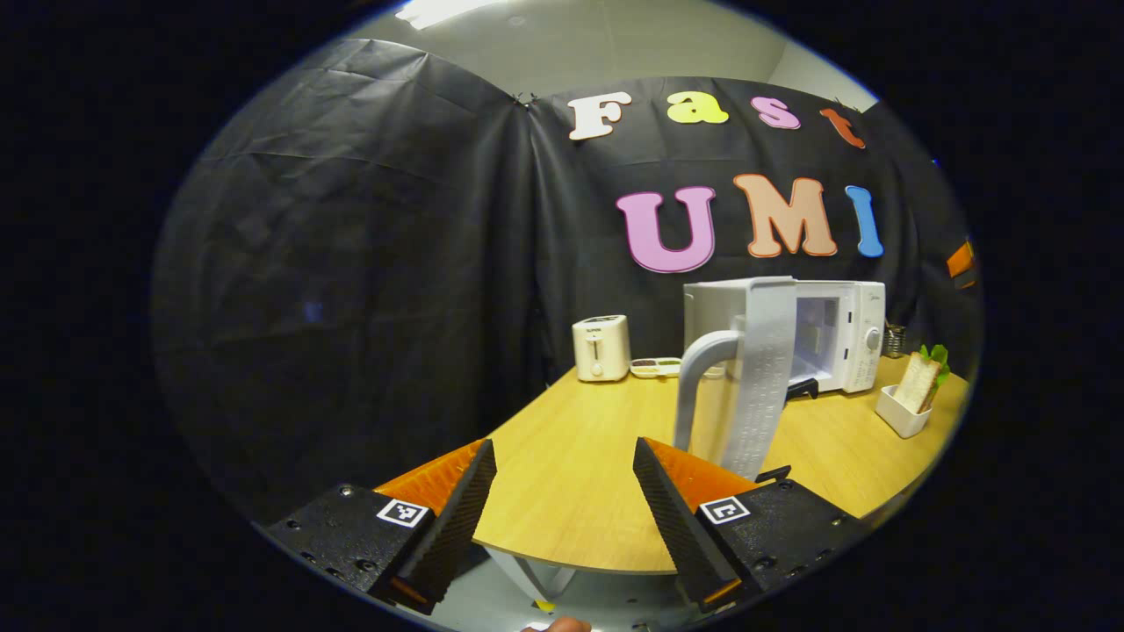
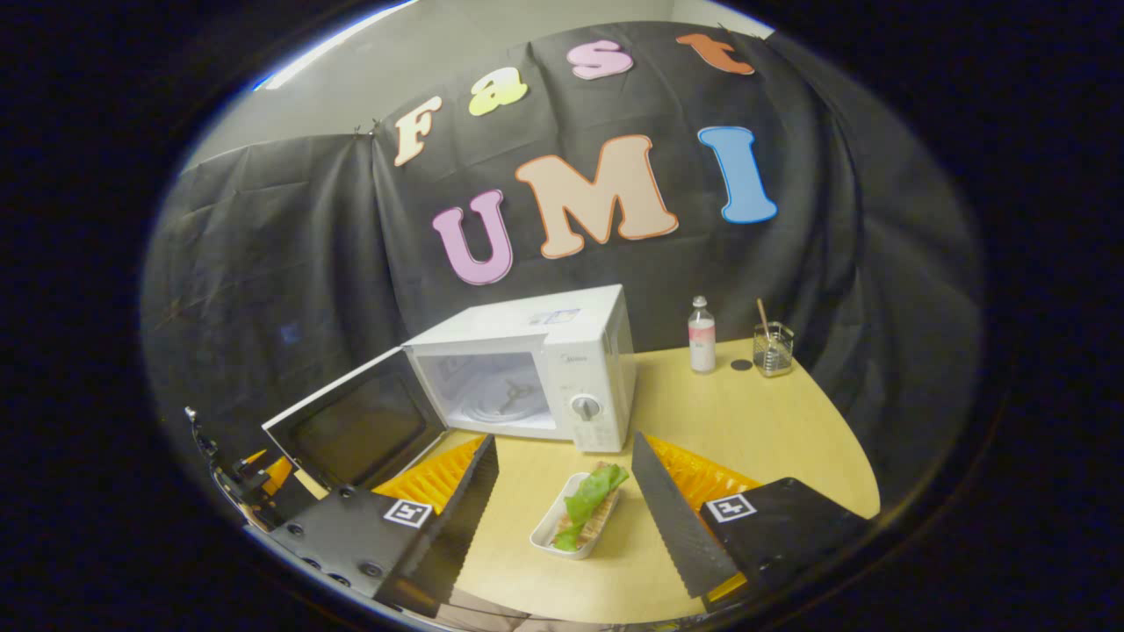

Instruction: Open the microwave oven with the left hand, put the food in, and close the microwave oven.

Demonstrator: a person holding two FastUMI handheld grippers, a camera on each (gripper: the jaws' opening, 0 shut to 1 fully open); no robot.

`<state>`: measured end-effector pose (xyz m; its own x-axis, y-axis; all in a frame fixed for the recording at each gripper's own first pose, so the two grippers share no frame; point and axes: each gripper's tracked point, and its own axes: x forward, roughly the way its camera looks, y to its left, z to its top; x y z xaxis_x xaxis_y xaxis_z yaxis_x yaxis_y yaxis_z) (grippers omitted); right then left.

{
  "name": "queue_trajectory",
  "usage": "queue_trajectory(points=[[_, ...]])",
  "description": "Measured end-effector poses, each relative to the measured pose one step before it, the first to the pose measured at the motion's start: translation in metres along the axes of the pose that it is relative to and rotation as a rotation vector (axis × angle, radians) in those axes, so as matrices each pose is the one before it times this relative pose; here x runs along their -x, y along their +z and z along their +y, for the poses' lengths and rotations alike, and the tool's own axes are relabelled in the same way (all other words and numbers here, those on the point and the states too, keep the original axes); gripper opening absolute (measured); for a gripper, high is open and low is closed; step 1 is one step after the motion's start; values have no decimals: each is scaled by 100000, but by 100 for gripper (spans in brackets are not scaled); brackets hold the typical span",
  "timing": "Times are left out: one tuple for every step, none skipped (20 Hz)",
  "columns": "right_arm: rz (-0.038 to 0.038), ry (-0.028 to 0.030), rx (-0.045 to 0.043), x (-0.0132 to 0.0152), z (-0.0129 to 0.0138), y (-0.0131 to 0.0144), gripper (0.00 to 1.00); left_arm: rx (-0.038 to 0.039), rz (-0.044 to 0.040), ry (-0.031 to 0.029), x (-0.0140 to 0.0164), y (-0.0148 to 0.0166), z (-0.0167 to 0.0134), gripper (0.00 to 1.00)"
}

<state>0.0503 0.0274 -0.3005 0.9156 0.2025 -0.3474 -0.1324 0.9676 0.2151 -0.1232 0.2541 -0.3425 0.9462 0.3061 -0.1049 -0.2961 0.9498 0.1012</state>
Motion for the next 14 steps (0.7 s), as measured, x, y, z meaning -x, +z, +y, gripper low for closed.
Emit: queue_trajectory(points=[[2537,228,-992,-766,-276,-880,91,411,-983,3452,496,897,627,97],[2858,509,-1235,-735,-157,-1090,91,431,-1490,3543,417,695,446,97],[3332,393,-1285,-816,-288,-993,91,356,-1613,3075,529,992,423,97],[3958,-158,-1610,-588,-336,-1283,91,577,-1539,2147,265,895,231,97],[4564,-233,-1610,-877,-405,-1006,97,1378,-1680,1553,257,1028,-43,97],[3517,-914,-1540,-797,-540,-859,97,1716,-1784,632,334,1114,-291,97],[2819,-2,-1082,-1093,-164,-328,97,1517,-2114,-128,261,937,-426,96],[2630,357,-1165,-775,-1,-380,98,1037,-1488,-142,69,942,-611,96],[3020,386,-1887,-758,-177,-183,98,815,-752,-193,-83,727,-754,91],[2888,153,-1660,-794,-511,-739,98,724,-782,-1148,-315,557,-889,94],[2511,153,-1365,-746,-285,-386,98,1026,-1115,-1169,-222,753,-1063,89],[2221,16,-576,-317,-214,-609,98,1721,-1599,-369,-64,725,-637,93],[3398,703,248,-370,-87,-602,98,1984,-2661,547,-189,1111,-321,93],[1965,361,-911,-386,24,-110,98,1356,-1940,358,-315,745,-468,89]])
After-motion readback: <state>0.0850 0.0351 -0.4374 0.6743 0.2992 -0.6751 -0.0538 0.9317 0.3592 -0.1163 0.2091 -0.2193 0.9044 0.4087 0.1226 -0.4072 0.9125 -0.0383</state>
